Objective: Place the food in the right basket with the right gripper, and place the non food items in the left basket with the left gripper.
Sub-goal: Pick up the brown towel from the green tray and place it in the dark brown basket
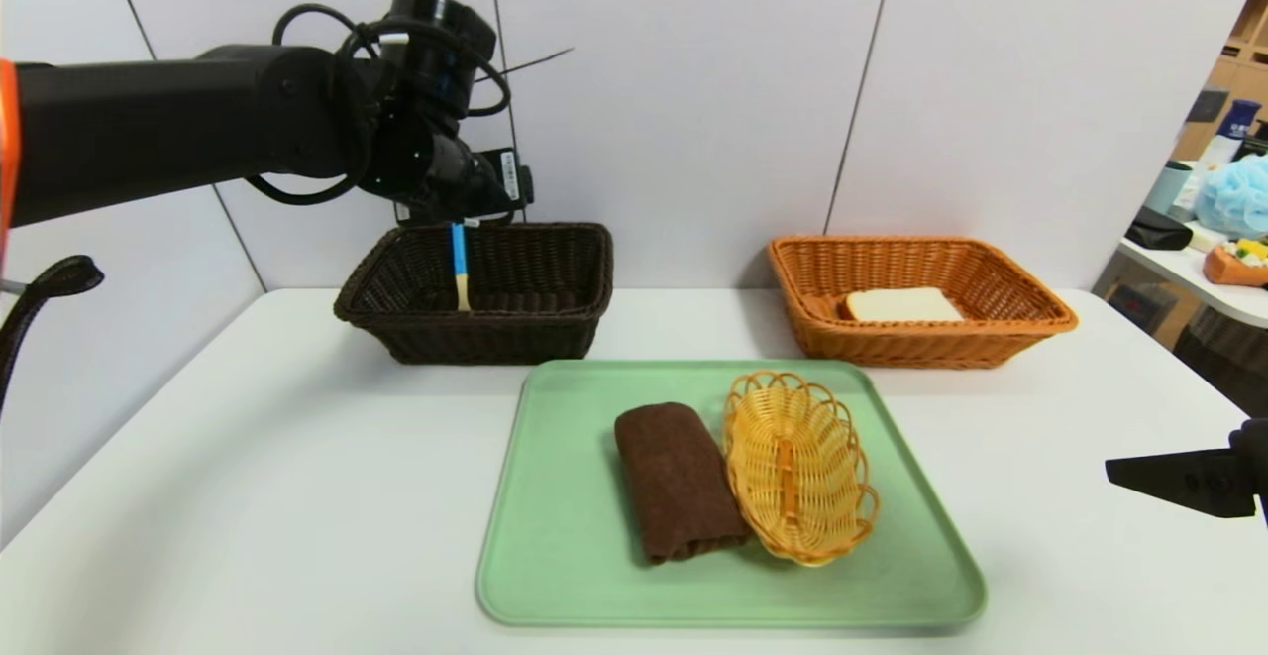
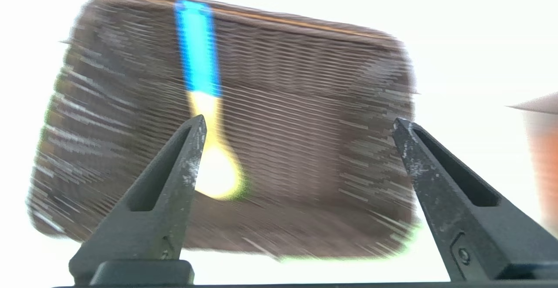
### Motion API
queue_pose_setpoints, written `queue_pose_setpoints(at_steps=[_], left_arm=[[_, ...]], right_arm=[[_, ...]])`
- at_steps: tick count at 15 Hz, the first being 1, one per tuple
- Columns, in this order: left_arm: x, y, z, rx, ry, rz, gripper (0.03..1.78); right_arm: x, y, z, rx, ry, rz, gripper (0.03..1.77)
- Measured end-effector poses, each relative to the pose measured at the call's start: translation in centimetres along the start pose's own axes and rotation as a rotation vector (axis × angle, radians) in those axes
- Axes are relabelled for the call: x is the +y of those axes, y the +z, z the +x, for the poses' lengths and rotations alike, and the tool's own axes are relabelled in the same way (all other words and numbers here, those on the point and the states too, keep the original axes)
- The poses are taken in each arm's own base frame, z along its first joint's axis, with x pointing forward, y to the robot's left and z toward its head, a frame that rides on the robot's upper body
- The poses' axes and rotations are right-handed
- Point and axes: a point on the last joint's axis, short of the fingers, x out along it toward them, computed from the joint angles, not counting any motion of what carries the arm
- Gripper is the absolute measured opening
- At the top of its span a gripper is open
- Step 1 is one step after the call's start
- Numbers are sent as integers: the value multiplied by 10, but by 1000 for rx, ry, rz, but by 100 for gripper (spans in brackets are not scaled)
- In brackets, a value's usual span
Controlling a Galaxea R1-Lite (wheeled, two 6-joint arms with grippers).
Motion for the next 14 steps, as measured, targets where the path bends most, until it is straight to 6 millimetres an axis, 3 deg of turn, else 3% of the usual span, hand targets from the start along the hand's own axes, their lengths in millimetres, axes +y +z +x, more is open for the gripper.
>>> queue_pose_setpoints(at_steps=[3,7,11,14], left_arm=[[-33,-21,-41,103,-71,-105,159],[-56,-54,-70,291,-78,-155,164],[-71,-89,-81,537,-68,-182,166],[-79,-112,-76,674,-37,-194,167]], right_arm=[[-1,-2,-2,-4,0,4,170],[-4,-8,-5,-10,3,24,170],[-7,-12,-9,-21,12,31,170],[-8,-13,-12,-30,21,34,170]])
